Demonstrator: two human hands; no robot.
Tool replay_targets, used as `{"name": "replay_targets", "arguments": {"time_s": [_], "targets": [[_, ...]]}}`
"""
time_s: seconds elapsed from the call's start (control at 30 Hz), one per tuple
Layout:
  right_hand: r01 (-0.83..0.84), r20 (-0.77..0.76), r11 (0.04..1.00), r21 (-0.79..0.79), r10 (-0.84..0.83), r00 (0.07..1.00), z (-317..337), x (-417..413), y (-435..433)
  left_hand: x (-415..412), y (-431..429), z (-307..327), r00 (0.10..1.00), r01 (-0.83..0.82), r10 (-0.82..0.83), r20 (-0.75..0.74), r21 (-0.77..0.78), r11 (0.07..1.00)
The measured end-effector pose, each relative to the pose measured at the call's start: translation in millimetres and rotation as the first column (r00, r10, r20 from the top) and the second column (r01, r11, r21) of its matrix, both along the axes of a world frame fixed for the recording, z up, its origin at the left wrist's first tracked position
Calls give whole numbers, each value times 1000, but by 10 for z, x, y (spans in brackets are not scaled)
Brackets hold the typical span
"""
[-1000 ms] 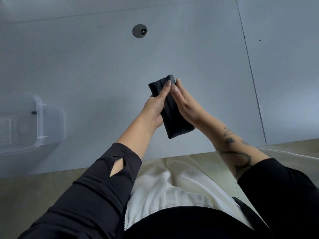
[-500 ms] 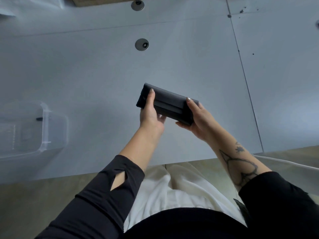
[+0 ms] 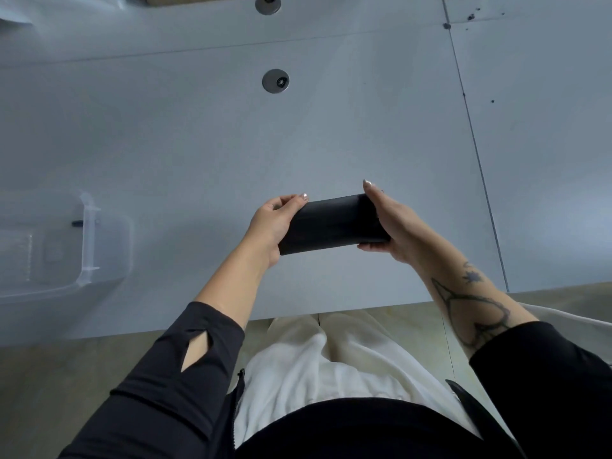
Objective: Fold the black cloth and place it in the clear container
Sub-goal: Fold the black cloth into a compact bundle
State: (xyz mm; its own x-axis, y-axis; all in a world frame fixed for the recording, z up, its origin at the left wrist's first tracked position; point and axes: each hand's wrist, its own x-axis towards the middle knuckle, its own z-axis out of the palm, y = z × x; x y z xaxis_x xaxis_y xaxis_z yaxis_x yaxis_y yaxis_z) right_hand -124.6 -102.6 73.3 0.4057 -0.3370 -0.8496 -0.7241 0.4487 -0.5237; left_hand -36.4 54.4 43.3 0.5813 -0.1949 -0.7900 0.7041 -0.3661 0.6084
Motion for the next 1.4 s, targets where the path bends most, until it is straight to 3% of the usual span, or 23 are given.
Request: {"name": "replay_targets", "arguments": {"time_s": [0.27, 0.43, 0.6, 0.77, 1.0, 1.4], "targets": [[-33, 45, 998, 59, 30, 999, -54, -57, 24, 12, 66, 38, 997, 34, -38, -73, -56, 998], [60, 50, 994, 87, -64, 997, -41, -63, 32, 14, 129, 105, 972, -77, 43, -233, -140, 987], [95, 39, 991, 99, -99, 994, -68, -96, 62, -45, 136, 110, 979, -72, 44, -199, -134, 988], [43, 140, 992, 117, -60, 988, -104, -138, 52, -66, 176, 126, 972, -125, 87, -218, -170, 977], [13, 244, 997, 77, -31, 969, -73, -83, 43, -87, 198, 172, 990, -107, 84, -113, -220, 970], [-132, 416, 989, 61, 95, 904, 41, 178, 425, -74, 648, 384, 953, -264, 289, 90, -218, 940]]}}
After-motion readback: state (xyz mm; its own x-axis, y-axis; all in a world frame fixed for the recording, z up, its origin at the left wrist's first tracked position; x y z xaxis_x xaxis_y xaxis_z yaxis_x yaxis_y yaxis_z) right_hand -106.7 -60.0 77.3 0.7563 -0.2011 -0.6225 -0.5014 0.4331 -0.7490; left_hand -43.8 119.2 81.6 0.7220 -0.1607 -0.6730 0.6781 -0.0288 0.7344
